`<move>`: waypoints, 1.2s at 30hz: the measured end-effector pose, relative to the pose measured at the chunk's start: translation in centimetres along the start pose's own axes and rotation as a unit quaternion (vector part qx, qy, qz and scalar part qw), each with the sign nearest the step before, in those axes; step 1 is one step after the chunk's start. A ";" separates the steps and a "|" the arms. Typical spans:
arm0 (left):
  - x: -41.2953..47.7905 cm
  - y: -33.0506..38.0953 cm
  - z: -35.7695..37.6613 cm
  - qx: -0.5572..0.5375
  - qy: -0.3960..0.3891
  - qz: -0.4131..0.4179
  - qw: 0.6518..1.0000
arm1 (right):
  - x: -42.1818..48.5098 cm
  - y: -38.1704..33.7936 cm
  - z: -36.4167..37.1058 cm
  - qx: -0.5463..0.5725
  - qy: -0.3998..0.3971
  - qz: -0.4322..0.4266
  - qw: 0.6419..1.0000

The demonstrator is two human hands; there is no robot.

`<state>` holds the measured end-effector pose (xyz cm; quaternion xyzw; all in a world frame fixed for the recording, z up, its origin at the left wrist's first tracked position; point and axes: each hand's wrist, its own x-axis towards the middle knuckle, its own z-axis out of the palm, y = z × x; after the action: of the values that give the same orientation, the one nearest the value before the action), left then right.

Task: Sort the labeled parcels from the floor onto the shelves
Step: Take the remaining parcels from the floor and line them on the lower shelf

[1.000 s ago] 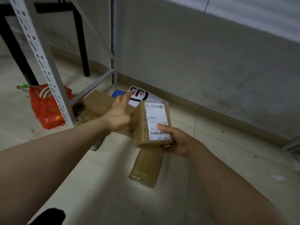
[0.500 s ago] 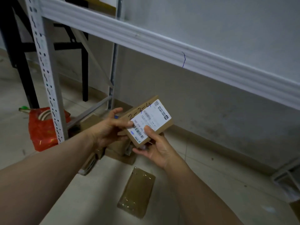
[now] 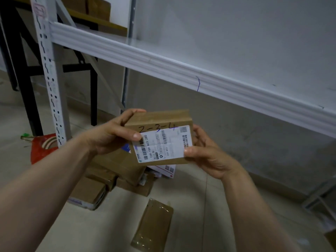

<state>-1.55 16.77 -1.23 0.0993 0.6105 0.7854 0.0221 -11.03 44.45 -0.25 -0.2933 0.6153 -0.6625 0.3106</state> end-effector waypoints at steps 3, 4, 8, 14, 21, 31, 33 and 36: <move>-1.2 5.6 1.6 0.090 -0.053 0.034 0.994 | -1.7 -4.1 0.5 -0.112 -0.044 -0.046 0.992; -1.6 7.1 2.2 0.119 -0.058 0.051 0.990 | -2.2 -5.4 0.9 -0.142 -0.054 -0.057 0.987; -1.8 10.3 5.9 0.082 0.075 0.179 0.978 | -4.0 -9.8 2.6 -0.164 0.017 -0.155 0.974; -0.3 9.5 11.7 0.129 0.142 0.264 0.945 | -4.7 -12.4 3.5 -0.082 0.246 -0.327 0.909; 5.3 11.1 17.7 0.249 0.137 0.239 0.928 | -5.8 -14.1 0.5 -0.216 0.453 -0.349 0.791; 17.0 12.2 24.3 0.340 0.105 0.079 0.931 | -8.7 -20.6 -9.9 -0.386 0.555 -0.172 0.717; 19.0 11.9 25.6 0.371 0.090 0.062 0.922 | -9.5 -20.9 -11.9 -0.402 0.575 -0.134 0.700; 21.7 11.2 26.6 0.416 0.086 0.044 0.904 | -9.9 -20.5 -14.0 -0.418 0.593 -0.083 0.683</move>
<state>-16.95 42.65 18.63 0.0586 0.8763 0.4657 -0.1087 -16.54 62.00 19.11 0.0112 0.8574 -0.3947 -0.3301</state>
